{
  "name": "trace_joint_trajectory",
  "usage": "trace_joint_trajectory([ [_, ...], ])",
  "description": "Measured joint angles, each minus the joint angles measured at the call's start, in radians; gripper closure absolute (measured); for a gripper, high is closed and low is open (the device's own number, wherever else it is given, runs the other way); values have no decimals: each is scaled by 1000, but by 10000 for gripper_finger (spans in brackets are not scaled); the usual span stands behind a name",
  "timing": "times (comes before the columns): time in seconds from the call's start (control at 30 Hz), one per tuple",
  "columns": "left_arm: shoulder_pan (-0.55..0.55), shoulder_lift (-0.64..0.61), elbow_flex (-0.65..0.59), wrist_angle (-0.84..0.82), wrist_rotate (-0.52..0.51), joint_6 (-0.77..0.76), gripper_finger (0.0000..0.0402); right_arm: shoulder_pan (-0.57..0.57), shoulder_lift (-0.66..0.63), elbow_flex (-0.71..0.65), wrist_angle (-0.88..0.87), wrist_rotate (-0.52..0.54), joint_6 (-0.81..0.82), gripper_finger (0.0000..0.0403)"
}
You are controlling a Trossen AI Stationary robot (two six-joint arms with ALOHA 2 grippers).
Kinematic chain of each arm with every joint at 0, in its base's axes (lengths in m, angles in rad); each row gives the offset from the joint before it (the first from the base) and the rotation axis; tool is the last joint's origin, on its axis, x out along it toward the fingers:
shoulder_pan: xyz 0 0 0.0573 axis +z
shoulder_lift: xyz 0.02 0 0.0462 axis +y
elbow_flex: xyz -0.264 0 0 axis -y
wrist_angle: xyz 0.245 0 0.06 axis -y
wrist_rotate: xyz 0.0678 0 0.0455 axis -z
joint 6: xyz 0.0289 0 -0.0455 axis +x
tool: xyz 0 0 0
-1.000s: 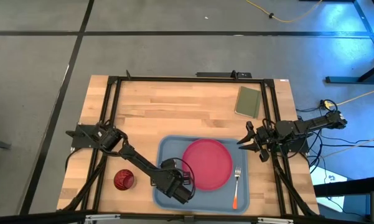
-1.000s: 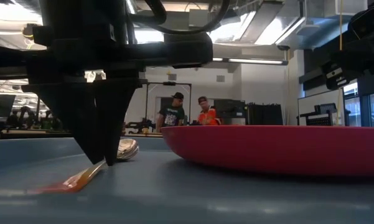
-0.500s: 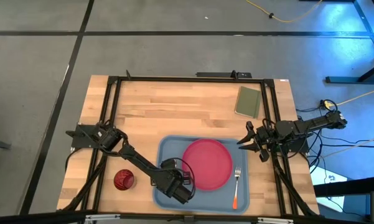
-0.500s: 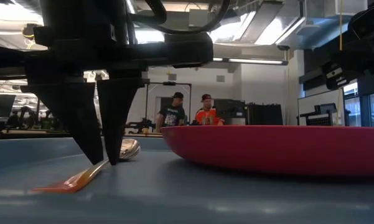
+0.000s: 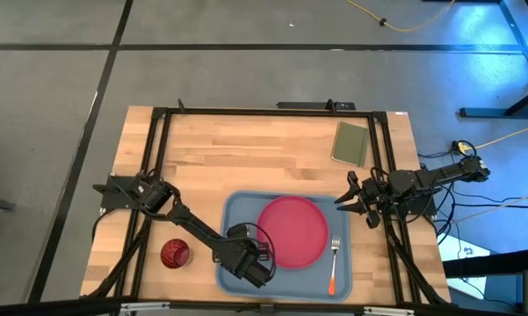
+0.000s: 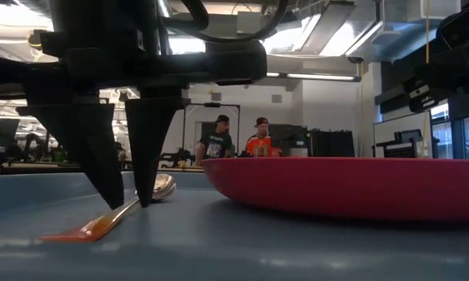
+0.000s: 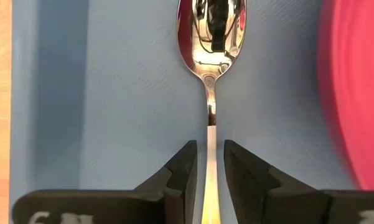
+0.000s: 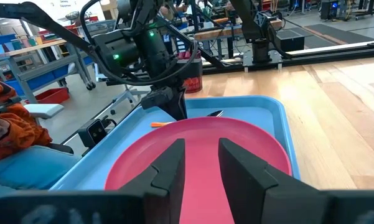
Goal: Pick and place plate/cup/fork/spoon on tray
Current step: Adjust the pink plate on the blue serving tray
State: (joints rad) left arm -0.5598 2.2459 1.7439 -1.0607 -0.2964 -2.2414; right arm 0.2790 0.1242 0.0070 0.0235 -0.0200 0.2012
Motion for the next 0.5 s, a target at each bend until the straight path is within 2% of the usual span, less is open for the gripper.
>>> trace_joint_trajectory([
  [0.23, -6, -8, 10, -16, -32, 11, 328, 0, 0, 0, 0, 0, 0, 301],
  [0.5, -10, -9, 135, -235, -84, -15, 328, 0, 0, 0, 0, 0, 0, 301],
])
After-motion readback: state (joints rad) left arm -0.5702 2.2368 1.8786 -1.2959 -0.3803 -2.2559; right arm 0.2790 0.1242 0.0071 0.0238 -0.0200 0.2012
